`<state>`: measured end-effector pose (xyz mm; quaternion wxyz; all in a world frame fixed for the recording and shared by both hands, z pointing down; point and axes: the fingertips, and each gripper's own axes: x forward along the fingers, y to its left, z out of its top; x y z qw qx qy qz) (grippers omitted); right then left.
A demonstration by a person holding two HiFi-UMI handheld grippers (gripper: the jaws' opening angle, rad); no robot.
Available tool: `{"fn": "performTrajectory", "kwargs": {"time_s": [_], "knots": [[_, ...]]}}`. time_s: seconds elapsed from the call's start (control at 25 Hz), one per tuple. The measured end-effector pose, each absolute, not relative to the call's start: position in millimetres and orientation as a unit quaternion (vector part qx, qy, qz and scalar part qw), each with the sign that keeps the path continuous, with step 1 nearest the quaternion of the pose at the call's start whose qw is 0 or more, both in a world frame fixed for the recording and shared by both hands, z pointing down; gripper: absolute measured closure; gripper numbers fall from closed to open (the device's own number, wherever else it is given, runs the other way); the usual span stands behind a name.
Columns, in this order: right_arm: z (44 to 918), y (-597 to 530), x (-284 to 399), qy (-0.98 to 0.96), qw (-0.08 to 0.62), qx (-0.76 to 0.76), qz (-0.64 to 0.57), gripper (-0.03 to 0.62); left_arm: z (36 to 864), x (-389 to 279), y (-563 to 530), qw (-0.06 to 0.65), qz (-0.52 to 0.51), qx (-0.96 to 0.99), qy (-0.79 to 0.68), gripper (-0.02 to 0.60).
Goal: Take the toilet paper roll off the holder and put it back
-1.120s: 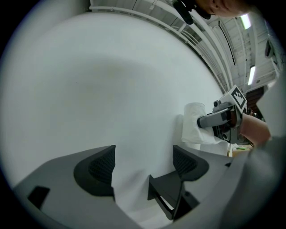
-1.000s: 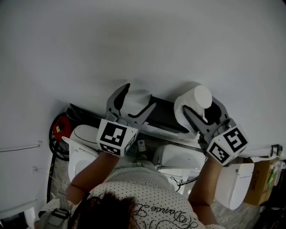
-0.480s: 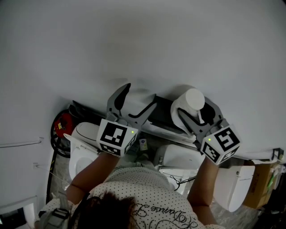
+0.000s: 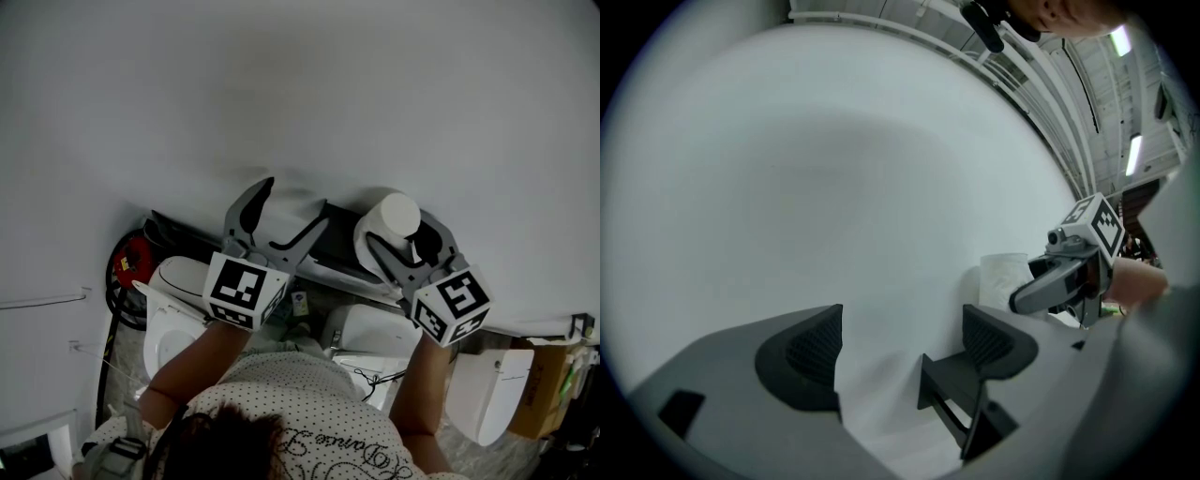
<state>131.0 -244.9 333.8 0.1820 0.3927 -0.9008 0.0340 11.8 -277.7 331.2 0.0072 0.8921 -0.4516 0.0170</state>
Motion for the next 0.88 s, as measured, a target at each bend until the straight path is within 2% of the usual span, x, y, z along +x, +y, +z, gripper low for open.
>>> {"fn": "performTrajectory", "kwargs": {"time_s": [0.88], "knots": [[357,-246,121,-0.897,0.194,0.395,0.034,0.310,335,11,-279,0.006,0.026,0.891,-0.453,0.181]]}}
